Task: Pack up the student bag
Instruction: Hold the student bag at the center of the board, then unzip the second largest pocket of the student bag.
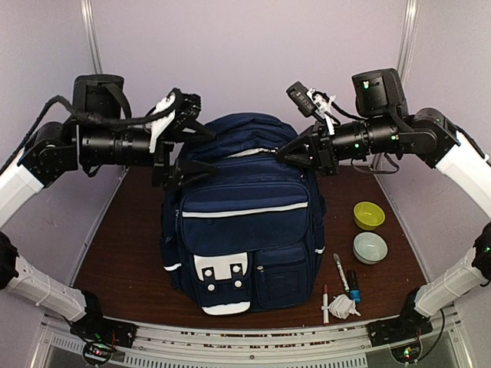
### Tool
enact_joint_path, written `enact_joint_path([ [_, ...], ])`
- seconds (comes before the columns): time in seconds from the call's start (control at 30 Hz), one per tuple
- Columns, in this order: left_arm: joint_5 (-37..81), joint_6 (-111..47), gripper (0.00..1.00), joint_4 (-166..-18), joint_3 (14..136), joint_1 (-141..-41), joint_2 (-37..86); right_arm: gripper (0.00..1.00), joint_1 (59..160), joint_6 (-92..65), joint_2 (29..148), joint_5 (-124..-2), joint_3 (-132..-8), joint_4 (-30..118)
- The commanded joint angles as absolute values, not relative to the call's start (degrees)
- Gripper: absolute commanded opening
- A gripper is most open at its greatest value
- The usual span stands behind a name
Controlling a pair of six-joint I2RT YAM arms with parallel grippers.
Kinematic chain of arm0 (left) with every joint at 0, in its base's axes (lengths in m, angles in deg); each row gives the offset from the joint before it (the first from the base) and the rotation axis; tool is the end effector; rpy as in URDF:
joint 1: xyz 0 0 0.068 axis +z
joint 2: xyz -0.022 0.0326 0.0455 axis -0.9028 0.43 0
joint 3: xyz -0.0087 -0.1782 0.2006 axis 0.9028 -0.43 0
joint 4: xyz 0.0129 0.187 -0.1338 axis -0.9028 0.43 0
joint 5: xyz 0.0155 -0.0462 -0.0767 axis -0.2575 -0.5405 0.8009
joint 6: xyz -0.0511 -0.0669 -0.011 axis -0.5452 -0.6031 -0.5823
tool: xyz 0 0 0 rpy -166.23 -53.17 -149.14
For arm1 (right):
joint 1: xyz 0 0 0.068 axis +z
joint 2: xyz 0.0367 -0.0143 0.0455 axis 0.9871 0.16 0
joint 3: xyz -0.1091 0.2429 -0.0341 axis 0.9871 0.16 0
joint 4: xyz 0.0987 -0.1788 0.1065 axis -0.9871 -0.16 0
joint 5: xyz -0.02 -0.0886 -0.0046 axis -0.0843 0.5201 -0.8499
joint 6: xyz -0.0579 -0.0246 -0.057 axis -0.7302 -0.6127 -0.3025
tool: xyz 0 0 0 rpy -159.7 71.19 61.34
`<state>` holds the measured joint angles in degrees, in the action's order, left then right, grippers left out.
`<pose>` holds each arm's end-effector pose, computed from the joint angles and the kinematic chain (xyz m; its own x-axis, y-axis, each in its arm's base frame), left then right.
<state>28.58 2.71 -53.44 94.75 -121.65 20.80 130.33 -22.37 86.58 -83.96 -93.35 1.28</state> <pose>0.1219 -0.2243 0.4502 0.2287 0.3324 -0.9150 0.9307 0.2008 0.3056 0.1519 0.2338 0.4405 -0.2246 -0.3149 -0.9222 -0.9627 0.2182 0.1600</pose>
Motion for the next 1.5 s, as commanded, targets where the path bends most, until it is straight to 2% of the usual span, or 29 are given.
enact_joint_path([
  [0.0,25.7,1.6,0.69,-47.3,104.0,-121.6,27.4,0.00,130.5,-22.9,85.9,-84.6,-92.3,3.8],
  [0.13,29.2,3.0,0.67,-43.5,106.3,-121.6,30.3,0.00,130.5,-22.9,85.3,-84.1,-91.4,4.0],
  [0.2,30.5,3.5,0.57,-43.3,106.8,-121.6,31.3,0.00,130.5,-22.9,85.3,-84.1,-91.0,4.1],
  [0.27,30.9,4.1,0.52,-42.8,107.1,-121.6,32.2,0.00,130.5,-22.8,85.3,-84.1,-90.9,4.1],
  [0.43,26.0,5.1,0.48,-42.6,106.0,-121.5,33.7,0.00,130.5,-22.9,85.1,-84.3,-90.7,4.2],
  [0.7,25.1,6.1,0.39,-42.2,104.2,-121.4,35.2,0.00,130.5,-23.0,85.3,-84.4,-90.7,4.5],
  [0.77,23.9,6.3,0.29,-42.2,103.9,-121.4,35.2,0.00,130.4,-23.1,85.3,-84.4,-90.7,4.1],
  [0.83,22.9,6.3,0.05,-42.4,103.7,-121.3,34.4,0.00,130.2,-23.4,85.3,-84.5,-90.5,3.4],
  [0.87,22.3,6.3,0.00,-43.5,102.8,-121.3,33.5,0.00,129.8,-23.4,85.2,-84.8,-90.2,3.1],
  [1.1,19.5,4.9,0.00,-53.6,92.9,-119.1,23.5,0.00,123.7,-20.2,81.0,-89.5,-81.9,3.3],
  [1.3,16.9,3.4,0.00,-55.1,88.2,-115.0,17.2,0.00,117.3,-17.4,75.1,-92.3,-67.3,4.3],
  [1.47,16.8,2.6,0.00,-56.2,87.0,-112.5,13.9,0.00,116.5,-15.0,73.3,-95.2,-54.8,7.4],
])
